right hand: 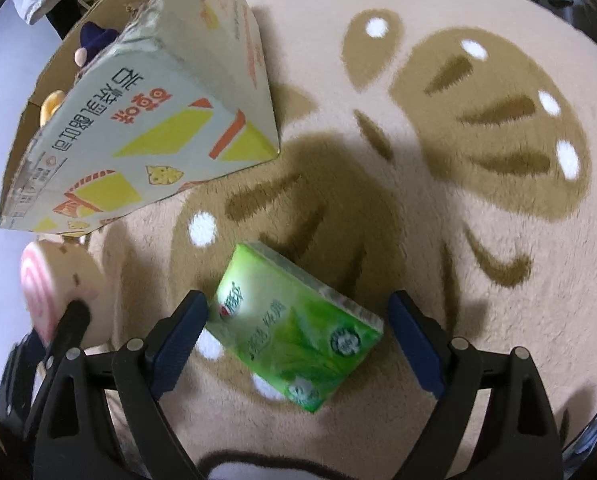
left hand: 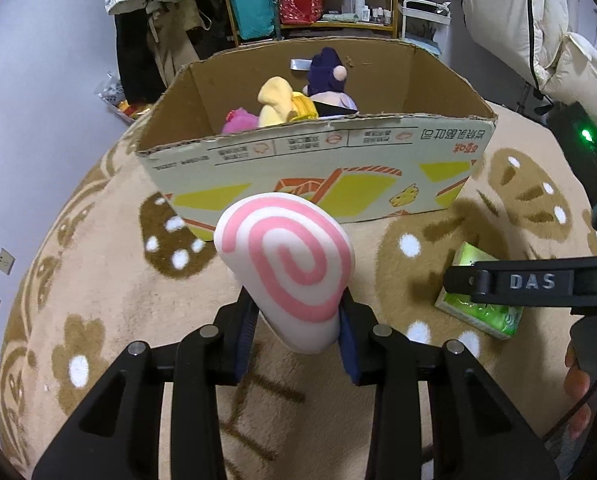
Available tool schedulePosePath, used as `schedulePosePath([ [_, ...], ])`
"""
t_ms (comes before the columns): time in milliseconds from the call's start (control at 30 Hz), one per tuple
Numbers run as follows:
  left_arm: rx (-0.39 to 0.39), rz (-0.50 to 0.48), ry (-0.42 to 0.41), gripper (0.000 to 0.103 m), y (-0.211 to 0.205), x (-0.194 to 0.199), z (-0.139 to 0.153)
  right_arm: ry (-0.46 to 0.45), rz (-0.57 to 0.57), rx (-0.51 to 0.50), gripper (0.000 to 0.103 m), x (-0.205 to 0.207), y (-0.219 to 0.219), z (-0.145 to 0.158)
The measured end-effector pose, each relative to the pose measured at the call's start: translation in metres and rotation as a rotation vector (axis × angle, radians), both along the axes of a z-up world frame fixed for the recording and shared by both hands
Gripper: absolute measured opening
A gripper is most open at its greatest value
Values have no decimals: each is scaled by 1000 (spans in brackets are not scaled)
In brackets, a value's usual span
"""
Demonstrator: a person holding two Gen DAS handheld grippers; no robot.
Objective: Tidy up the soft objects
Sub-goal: 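Lift the swirl cake with the left tool while the right tool lifts the tissue pack over the box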
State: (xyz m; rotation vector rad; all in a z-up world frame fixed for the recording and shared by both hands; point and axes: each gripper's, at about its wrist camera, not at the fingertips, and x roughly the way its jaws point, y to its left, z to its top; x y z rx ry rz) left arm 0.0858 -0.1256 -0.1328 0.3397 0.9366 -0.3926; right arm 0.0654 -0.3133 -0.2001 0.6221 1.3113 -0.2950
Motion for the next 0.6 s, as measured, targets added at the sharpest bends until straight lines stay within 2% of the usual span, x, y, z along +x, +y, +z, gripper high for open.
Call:
schedulePosePath([
  [133, 10, 21, -9, 34, 6, -2, 3, 13, 2, -39, 92, 3, 13, -2],
  [200, 19, 31, -14, 34, 11, -4, 3, 3, -15, -47, 87, 1, 17, 0],
  [333, 27, 46, -30, 34, 17, -8, 7, -20, 2, -87, 82, -4, 29, 7],
  [467, 40, 88, -78, 34, 24, -13, 16, -60, 14, -102, 80, -16, 36, 19],
  [600, 37, 102, -96, 34, 31, -17, 24, -144, 48, -95, 80, -28, 30, 45],
])
